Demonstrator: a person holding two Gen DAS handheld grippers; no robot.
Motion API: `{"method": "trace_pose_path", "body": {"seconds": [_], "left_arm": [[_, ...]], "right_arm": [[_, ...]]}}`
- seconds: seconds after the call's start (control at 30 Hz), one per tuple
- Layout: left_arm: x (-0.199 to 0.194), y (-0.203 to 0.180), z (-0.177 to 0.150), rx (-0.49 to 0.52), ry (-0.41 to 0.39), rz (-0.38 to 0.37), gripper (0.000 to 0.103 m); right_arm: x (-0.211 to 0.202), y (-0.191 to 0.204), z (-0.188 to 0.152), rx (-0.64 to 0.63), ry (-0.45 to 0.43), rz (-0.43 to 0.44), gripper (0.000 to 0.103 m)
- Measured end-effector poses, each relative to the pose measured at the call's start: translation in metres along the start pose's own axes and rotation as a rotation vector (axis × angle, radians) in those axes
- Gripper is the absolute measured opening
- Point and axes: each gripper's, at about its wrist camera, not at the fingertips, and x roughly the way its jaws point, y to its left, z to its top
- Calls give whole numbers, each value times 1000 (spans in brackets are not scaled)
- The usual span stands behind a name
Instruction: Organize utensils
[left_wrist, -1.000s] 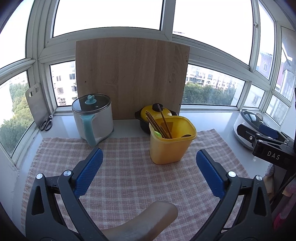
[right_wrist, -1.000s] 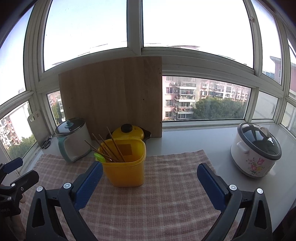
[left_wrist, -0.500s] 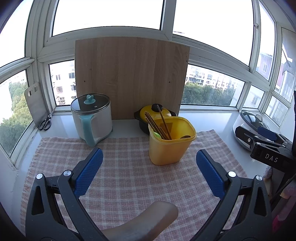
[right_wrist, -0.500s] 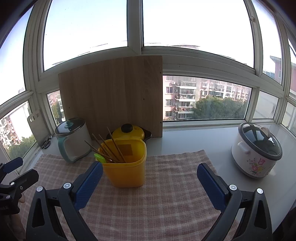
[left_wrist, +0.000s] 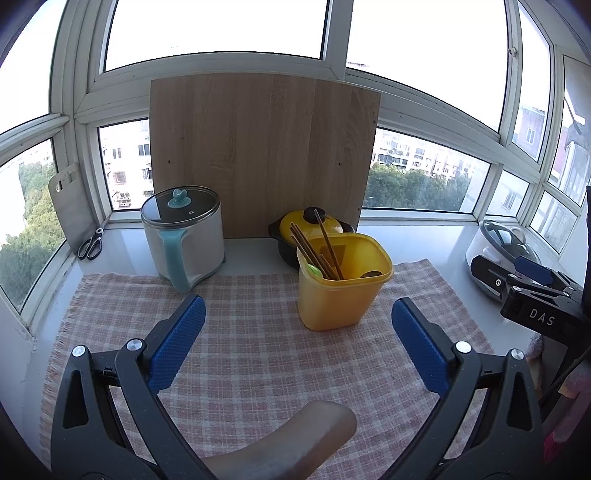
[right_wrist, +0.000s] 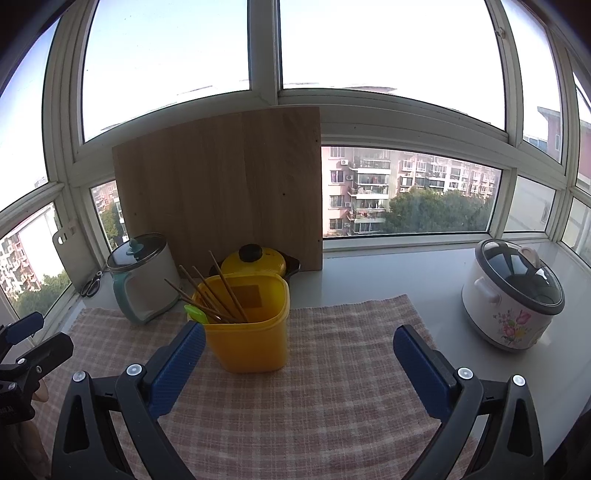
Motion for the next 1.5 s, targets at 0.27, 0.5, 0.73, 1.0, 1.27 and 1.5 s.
{"method": "trace_pose_path", "body": {"seconds": [0.27,0.5,0.73,1.0,1.27,1.5], "left_arm": [[1,-3,0,12,0,8,102],[3,-6,0,17,1,12,102],[5,-4,1,17,-2,16,102],[9,-3,2,20,4,28,102],[11,-6,0,32,9,42,102],[9,-8,0,39,-15,53,102]], "right_arm": [[2,-2,-1,6,6,-3,103],[3,-2,-1,13,13,3,103],[3,-3,-2,18,16,4,103],[6,-3,-2,24,23,3,103],[8,-4,-3,30,29,4,103],[10,-6,-4,40,34,5,103]]}}
